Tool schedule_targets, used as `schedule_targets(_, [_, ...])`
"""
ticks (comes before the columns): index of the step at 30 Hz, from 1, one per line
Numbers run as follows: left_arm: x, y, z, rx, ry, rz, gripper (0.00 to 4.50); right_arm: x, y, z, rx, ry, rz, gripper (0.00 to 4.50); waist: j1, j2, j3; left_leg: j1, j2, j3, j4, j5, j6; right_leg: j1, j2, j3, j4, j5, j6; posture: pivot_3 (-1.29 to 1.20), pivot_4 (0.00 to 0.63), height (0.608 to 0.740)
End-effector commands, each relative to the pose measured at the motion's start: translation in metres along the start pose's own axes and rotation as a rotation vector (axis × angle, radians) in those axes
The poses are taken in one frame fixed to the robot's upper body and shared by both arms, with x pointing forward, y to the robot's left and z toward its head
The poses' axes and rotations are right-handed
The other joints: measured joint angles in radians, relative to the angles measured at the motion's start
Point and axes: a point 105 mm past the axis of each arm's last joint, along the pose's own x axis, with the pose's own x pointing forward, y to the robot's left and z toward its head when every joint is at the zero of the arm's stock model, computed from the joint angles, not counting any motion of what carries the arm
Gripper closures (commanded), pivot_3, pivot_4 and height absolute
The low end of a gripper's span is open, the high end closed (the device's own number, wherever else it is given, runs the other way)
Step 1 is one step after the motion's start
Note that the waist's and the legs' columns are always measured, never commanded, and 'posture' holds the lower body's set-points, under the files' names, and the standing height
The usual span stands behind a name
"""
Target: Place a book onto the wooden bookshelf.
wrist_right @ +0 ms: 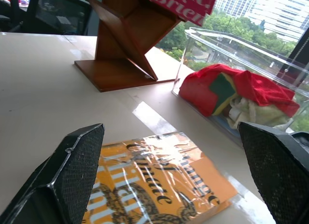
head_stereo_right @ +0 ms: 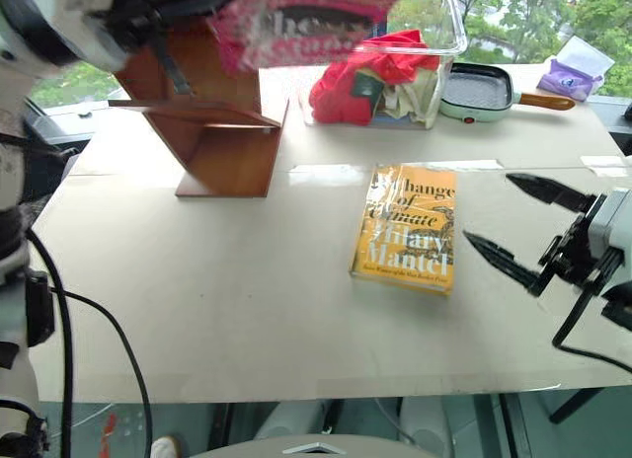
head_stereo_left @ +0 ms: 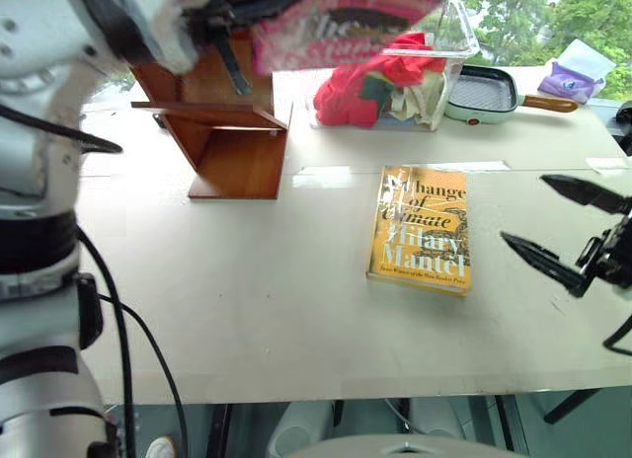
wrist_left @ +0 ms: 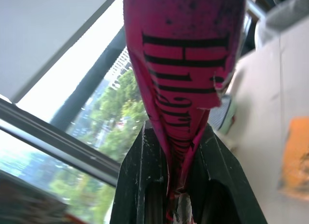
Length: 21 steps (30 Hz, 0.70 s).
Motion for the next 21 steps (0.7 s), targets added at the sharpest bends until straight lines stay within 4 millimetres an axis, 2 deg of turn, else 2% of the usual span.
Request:
schedule_targets(1, [-0.019,0.026,-0.002,0.121,0.139,0.006,4.47,0.000,-0.010,0.007,-0.033,-0.021,0.020,0.00,-0.002,0.000,0.001,-0.001,0.000,0.000,0.000,0.000,0.000,-0.001,0.000,0.000,0.000,0.000,0.000,0.00,0.150,0.723])
schedule_targets(4, [-0.039,0.037,-0.034,0.182,0.414,-0.009,4.47,0.004,-0.015,0.008,-0.045,-0.034,0.040,0.00,-0.006,0.000,0.001,-0.001,0.000,0.000,-0.001,0.000,0.000,-0.001,0.000,0.000,0.000,0.000,0.000,0.00,0.150,0.723])
schedule_targets(8, [-0.057,0.042,-0.063,0.177,0.624,-0.030,4.47,0.013,-0.022,0.017,-0.057,-0.094,0.048,0.00,-0.013,0.001,0.002,-0.001,0.000,0.001,-0.001,0.000,0.000,-0.001,0.000,0.000,0.000,0.000,0.000,0.00,0.150,0.723])
schedule_targets(9, [-0.057,0.039,-0.068,0.175,0.652,-0.040,4.47,0.016,-0.021,0.021,-0.064,-0.108,0.056,0.00,-0.014,0.000,0.003,-0.001,0.000,-0.001,-0.001,0.000,0.000,-0.001,0.000,-0.002,0.000,0.000,0.000,0.00,0.150,0.723])
schedule_targets(15, [-0.028,0.005,-0.098,0.091,0.764,-0.091,4.47,0.022,-0.018,0.043,-0.078,-0.184,0.063,0.00,-0.017,-0.001,0.004,-0.003,-0.001,-0.004,0.003,0.000,0.000,-0.001,0.000,-0.004,0.002,0.000,0.000,0.00,0.150,0.723])
schedule_targets(21, [-0.021,-0.020,-0.112,0.033,0.852,-0.146,4.47,0.027,-0.007,0.062,-0.016,-0.268,0.141,0.00,-0.026,0.000,0.004,-0.002,0.000,-0.002,0.004,0.000,0.000,-0.001,0.000,-0.002,0.005,0.000,0.000,0.00,0.150,0.723])
